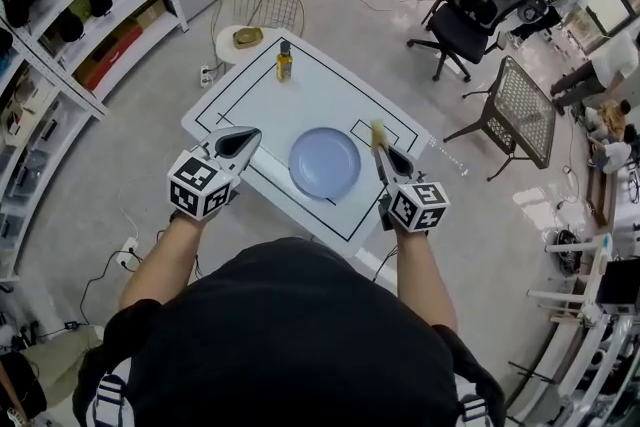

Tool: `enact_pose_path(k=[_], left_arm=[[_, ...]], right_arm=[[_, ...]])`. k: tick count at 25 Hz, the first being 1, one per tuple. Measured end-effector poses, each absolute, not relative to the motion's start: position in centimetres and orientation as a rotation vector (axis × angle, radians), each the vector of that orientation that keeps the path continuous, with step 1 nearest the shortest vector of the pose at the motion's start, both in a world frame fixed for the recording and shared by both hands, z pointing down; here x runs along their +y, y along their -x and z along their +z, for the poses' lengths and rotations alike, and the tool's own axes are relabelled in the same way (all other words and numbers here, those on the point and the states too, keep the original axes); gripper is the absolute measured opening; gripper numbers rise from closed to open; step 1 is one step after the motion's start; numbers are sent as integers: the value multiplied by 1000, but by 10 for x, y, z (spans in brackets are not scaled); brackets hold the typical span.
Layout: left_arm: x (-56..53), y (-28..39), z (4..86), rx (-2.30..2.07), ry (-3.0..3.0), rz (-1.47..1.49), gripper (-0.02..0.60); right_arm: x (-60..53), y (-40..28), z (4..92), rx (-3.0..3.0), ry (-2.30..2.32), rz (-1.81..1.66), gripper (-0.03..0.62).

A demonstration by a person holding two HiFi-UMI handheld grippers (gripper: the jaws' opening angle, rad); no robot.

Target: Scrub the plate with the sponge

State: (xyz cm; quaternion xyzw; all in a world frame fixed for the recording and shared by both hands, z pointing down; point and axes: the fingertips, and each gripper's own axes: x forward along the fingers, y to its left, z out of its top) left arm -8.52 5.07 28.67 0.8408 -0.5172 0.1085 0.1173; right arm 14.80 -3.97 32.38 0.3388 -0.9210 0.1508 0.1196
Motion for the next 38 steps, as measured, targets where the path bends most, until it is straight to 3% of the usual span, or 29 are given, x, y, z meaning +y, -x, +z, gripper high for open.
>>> enact_pose_path(k=[38], left_arm=[[-13, 31, 298, -1422, -2482, 408, 6]], right_arm=[[-92, -185, 339, -2714, -1004, 527, 29]])
